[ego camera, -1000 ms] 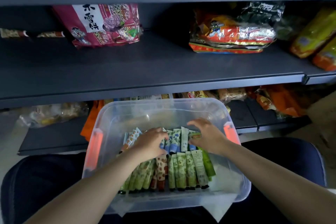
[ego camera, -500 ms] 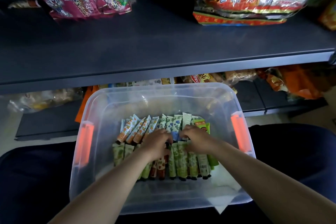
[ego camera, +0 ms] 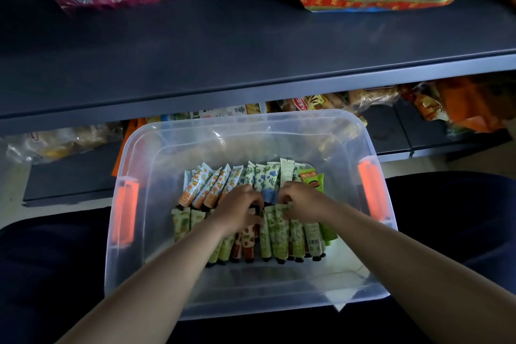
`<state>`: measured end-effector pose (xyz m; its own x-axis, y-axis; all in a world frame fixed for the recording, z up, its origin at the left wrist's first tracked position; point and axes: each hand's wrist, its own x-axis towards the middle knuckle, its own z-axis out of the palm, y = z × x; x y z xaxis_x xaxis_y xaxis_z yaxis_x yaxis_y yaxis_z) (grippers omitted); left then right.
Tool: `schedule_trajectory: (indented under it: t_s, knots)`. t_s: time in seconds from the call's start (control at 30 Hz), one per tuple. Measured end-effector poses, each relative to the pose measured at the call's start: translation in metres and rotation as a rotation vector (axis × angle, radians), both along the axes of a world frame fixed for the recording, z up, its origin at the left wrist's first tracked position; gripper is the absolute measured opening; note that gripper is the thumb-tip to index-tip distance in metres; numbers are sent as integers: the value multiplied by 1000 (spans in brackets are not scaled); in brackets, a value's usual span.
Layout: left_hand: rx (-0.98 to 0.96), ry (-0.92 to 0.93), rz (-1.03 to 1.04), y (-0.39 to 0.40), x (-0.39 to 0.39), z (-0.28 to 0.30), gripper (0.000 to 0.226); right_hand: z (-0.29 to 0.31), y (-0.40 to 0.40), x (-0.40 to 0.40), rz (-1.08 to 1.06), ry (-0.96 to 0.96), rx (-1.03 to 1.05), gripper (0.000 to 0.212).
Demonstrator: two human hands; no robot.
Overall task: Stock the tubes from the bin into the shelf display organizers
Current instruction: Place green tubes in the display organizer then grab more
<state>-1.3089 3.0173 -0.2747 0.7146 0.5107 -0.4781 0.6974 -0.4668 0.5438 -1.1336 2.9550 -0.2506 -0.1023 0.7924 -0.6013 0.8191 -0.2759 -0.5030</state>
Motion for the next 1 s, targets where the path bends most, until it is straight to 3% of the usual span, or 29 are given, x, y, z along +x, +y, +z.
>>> schedule_trajectory:
  t_s: [0.57, 1.0]
  knots:
    - [-189, 13, 200, -9, 1, 18, 19, 15, -15, -2, -9, 90, 45, 22]
    - [-129, -15, 216, 8, 9, 57, 17, 56, -10, 15, -78, 17, 76, 30]
